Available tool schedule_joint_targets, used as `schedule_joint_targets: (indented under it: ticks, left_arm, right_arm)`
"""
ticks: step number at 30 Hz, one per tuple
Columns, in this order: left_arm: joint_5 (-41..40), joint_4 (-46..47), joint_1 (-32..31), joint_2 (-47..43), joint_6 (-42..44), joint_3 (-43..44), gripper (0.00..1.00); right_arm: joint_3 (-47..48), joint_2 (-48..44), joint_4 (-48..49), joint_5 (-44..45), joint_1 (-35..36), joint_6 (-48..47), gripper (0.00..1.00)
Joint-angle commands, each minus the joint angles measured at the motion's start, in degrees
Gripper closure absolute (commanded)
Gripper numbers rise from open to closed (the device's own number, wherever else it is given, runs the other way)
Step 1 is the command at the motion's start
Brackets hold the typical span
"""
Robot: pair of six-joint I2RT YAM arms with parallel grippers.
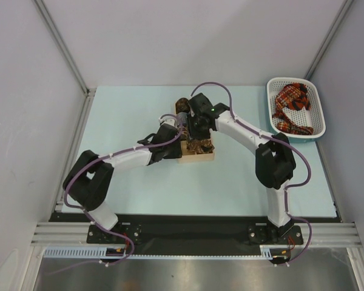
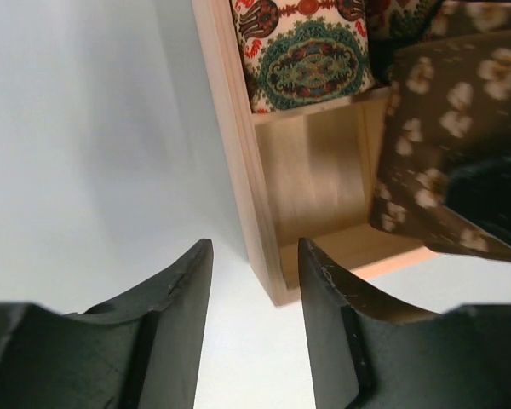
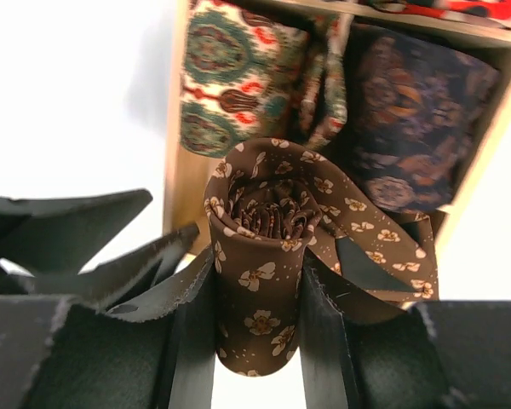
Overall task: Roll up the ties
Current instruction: Place the rolled tie into the container
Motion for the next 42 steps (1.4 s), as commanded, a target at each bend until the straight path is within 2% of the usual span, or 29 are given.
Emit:
schedule_joint_targets:
  ticks: [1,14,19,24,27,30,40,42]
  left_arm:
    - [1.72,1.24,0.12,-4.86,-1.01,-1.54,0.49]
    - [6.03,7.56,5.31,-15.05,-1.89,-11.73,0.49]
    - [6.91,7.83,5.40,-15.67,-1.80,-11.82,0.49]
    - [7.09,7.48,5.49,-15.76,-1.10,-11.12,0.49]
    - [7.00,6.87,5.40,-16.11,-0.40,-10.86,0.48]
    - [5.94,6.16,5.40,-16.81,0.22,-10.77,0.49]
    - [5.77,4.32,5.49,-17.78,1.18,-9.45,0.48]
    - [5.33,3.96,5.49,-17.96,1.27,-9.54,0.48]
  right_arm:
    - [3.90,1.06,1.02,1.33,1.89,2.05,0.77]
    - [2.24,3.78,-1.10,4.94,5.41,5.92,0.78]
    - [-3.55,4.05,3.36,7.57,6.38,9.17,0.79]
    - [-7.70,6.06,9.79,6.25,6.20,10.76,0.78]
    - [-9.02,6.16,11.29,6.61,6.12,11.46,0.67]
    - [-10.60,4.49,12.52,7.66,6.29,11.55,0.51]
    - [-7.27,2.20,8.57,10.82,7.43,10.76,0.31]
    - [-6.56,1.94,7.61,11.88,7.70,10.76,0.30]
